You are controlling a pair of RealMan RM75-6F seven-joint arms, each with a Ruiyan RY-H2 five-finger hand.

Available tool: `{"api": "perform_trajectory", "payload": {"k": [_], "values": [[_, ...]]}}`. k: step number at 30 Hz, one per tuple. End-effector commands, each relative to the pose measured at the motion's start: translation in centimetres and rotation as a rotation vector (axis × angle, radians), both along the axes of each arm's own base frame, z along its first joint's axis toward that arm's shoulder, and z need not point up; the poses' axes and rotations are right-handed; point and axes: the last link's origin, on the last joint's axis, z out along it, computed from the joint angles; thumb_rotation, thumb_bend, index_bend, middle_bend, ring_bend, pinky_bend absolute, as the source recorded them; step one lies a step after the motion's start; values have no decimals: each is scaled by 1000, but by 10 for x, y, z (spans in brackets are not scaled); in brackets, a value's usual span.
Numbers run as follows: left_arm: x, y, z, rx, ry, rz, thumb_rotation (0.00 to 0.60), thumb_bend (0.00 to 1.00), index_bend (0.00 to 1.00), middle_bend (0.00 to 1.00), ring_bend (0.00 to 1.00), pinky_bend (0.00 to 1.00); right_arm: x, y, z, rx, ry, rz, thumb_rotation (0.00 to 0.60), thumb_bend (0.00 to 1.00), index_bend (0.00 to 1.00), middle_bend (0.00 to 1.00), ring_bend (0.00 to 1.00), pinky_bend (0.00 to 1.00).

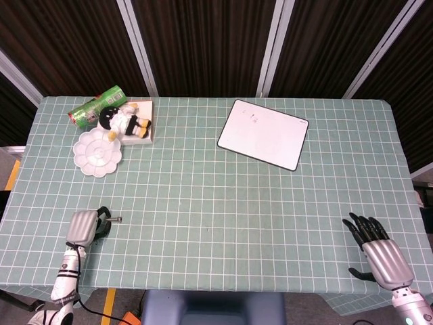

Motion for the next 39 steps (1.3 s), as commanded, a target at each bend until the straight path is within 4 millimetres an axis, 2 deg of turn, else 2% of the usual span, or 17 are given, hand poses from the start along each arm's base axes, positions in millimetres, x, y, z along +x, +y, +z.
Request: {"api": "perform_trajectory", "payload": {"k": [1, 14, 24, 31, 39], "values": [[0, 0, 0, -1, 0, 3, 600, 388, 526, 1000, 1000, 1000, 0, 0, 0, -1, 0, 0, 600, 171, 0, 0, 0, 0], [6, 0, 5, 18, -15, -19, 600, 389, 529, 1000, 1000, 1000, 0, 0, 0, 0, 2, -1, 600, 171, 0, 0, 0, 0], [19, 0, 14, 43, -31, -60, 600, 390, 527, 1000, 1000, 1000, 0, 0, 0, -1, -1, 1, 600, 171, 0, 0, 0, 0], [31, 0, 13, 35, -36, -91, 600, 388, 520, 1000, 1000, 1000, 0, 0, 1, -3, -4, 2, 600, 170, 0, 0, 0, 0], [36, 1, 9, 19, -33, -95, 600, 390, 485, 1000, 1000, 1000, 0, 0, 2, -6, -5, 1, 600, 170, 0, 0, 0, 0]]}}
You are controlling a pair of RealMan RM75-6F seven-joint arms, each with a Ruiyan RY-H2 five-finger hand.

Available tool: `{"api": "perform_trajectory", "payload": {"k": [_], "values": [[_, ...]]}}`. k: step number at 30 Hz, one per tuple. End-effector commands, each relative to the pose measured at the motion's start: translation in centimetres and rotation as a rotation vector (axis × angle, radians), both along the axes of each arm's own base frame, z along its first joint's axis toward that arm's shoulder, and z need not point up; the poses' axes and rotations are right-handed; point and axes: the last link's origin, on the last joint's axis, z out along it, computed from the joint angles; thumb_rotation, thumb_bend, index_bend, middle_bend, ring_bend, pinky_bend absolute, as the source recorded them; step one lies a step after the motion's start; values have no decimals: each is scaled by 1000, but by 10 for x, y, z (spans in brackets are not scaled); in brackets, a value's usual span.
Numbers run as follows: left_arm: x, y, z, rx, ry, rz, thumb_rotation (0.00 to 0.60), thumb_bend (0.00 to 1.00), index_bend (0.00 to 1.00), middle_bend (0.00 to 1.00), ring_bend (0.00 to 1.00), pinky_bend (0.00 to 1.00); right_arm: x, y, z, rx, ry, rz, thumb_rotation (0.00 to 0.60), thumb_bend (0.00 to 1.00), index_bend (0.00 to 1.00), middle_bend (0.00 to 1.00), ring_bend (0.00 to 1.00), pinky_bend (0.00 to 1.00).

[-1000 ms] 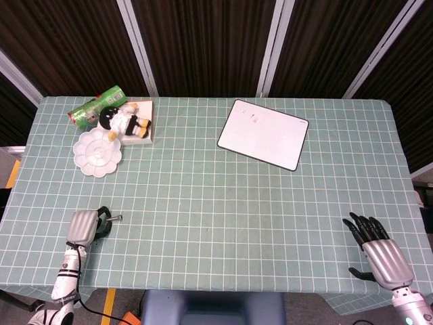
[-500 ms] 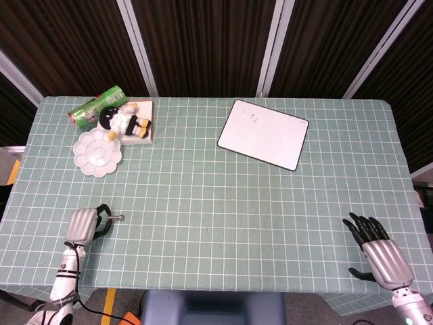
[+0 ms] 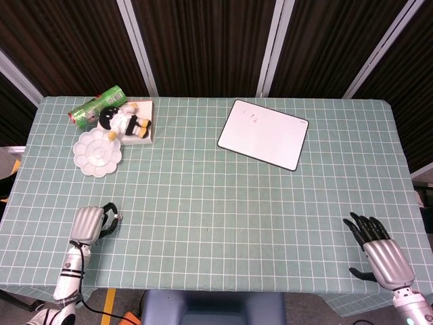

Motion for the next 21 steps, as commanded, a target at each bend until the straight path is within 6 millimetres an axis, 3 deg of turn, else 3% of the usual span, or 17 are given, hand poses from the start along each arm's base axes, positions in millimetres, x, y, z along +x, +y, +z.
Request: {"api": "perform_trajectory", "payload": {"k": [1, 8, 11, 14, 16, 17, 18, 19, 20, 21], "values": [[1, 0, -1, -2, 1, 0, 600, 389, 463, 1000, 1000, 1000, 0, 0, 0, 0, 0, 0, 600, 171, 0, 0, 0, 0], [2, -2, 4, 7, -1, -11, 600, 387, 209, 1000, 1000, 1000, 0, 0, 0, 1, 0, 0, 600, 171, 0, 0, 0, 0], [1, -6, 10, 17, 5, -19, 600, 389, 166, 1000, 1000, 1000, 0, 0, 0, 0, -1, 2, 600, 171, 0, 0, 0, 0], [1, -24, 29, 63, -16, -47, 600, 387, 148, 993, 998, 1000, 0, 1, 1, -4, -1, 3, 600, 170, 0, 0, 0, 0], [1, -43, 44, 81, -49, -71, 600, 387, 111, 853, 873, 982, 0, 1, 2, -5, 0, 3, 600, 170, 0, 0, 0, 0], [1, -61, 54, 50, -68, -81, 600, 388, 74, 658, 670, 851, 0, 1, 2, -6, 1, 3, 600, 171, 0, 0, 0, 0], [-1, -75, 62, 20, -66, -76, 600, 388, 37, 414, 400, 617, 0, 1, 2, -5, 2, 3, 600, 171, 0, 0, 0, 0], [-1, -92, 77, 5, -40, -65, 600, 388, 15, 225, 202, 393, 1, 2, 1, -3, 1, 5, 600, 171, 0, 0, 0, 0], [1, -101, 83, -5, -20, -68, 600, 388, 1, 75, 50, 172, 1, 2, 1, -2, 1, 7, 600, 171, 0, 0, 0, 0], [8, -116, 96, -9, -5, -82, 600, 388, 0, 17, 4, 78, 1, 2, 1, 2, 1, 12, 600, 171, 0, 0, 0, 0]]}}
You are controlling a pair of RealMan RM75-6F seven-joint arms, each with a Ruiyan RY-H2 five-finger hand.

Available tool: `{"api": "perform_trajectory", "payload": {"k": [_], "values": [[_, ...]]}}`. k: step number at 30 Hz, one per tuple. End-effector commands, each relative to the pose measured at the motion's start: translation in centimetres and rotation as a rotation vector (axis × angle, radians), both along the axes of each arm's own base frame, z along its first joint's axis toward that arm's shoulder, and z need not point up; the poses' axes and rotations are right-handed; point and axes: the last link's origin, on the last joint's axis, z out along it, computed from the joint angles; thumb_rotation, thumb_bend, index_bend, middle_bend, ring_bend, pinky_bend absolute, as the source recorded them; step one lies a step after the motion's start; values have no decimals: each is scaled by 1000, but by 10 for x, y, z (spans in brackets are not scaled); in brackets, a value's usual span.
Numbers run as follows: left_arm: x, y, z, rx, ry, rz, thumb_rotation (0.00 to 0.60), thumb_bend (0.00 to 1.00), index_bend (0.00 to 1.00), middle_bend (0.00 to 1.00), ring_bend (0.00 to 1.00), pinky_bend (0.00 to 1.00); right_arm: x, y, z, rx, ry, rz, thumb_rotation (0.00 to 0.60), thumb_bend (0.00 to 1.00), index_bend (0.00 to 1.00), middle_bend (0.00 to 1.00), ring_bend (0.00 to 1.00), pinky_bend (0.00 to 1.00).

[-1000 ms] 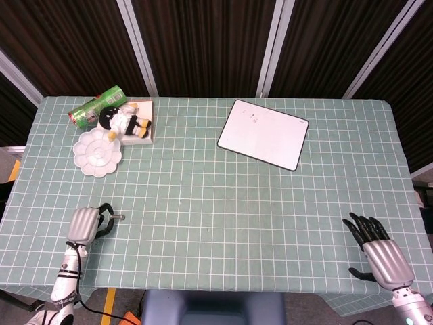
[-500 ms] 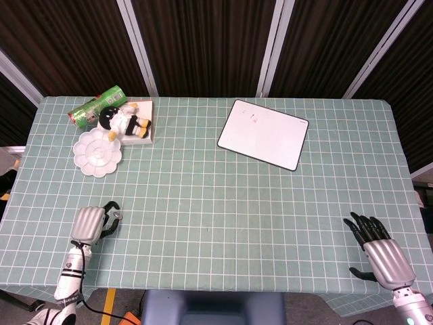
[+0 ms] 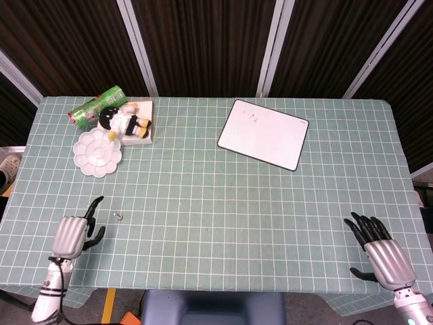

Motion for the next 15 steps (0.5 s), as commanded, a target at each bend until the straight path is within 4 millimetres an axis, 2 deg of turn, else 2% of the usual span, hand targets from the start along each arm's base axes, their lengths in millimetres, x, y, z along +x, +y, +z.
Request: {"api": "perform_trajectory", "payload": {"k": [1, 5, 15], "values": [[12, -78, 54, -42, 35, -16, 600, 388, 0, 0, 0, 36, 1, 2, -1, 8, 0, 8, 600, 170, 0, 0, 0, 0], [19, -102, 74, -16, 65, -11, 600, 388, 0, 0, 0, 5, 5, 5, -1, 21, -12, 27, 600, 171, 0, 0, 0, 0], [21, -106, 81, -11, 84, 1, 600, 388, 0, 0, 0, 3, 9, 10, 4, 20, -33, 49, 600, 171, 0, 0, 0, 0]]}}
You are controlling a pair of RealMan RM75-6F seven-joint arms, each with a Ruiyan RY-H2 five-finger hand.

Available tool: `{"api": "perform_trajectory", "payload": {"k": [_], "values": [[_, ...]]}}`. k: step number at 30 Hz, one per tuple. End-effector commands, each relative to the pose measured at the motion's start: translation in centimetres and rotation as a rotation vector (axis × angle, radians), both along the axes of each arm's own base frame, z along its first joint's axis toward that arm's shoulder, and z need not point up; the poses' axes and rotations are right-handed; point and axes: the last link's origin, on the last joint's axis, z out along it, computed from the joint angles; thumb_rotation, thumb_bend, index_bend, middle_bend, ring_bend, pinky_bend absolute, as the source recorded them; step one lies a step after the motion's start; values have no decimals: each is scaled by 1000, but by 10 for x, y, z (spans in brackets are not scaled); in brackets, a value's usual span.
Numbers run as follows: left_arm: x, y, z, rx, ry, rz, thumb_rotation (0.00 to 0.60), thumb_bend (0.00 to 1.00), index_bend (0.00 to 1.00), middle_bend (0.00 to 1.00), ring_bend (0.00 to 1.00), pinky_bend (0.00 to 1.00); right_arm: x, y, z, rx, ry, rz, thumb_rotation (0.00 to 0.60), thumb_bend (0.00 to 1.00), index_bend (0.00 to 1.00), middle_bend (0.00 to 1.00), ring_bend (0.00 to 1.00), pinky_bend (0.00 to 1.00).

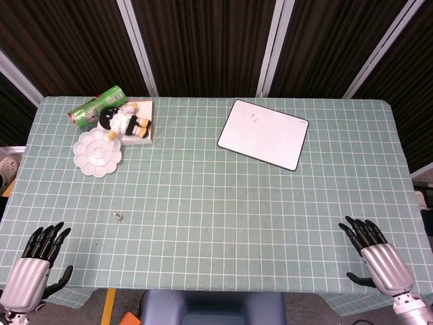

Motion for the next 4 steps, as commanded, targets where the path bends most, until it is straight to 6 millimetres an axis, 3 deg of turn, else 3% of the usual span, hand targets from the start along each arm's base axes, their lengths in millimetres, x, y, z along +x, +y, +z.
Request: {"api": "perform_trajectory", "payload": {"k": [1, 4], "values": [[1, -1, 1, 0, 6, -7, 600, 388, 0, 0, 0, 4, -1, 1, 1, 0, 1, -1, 600, 171, 0, 0, 0, 0], [1, 0, 0, -5, 9, -6, 600, 388, 0, 0, 0, 4, -1, 0, 1, 1, 2, -2, 600, 170, 0, 0, 0, 0]]}}
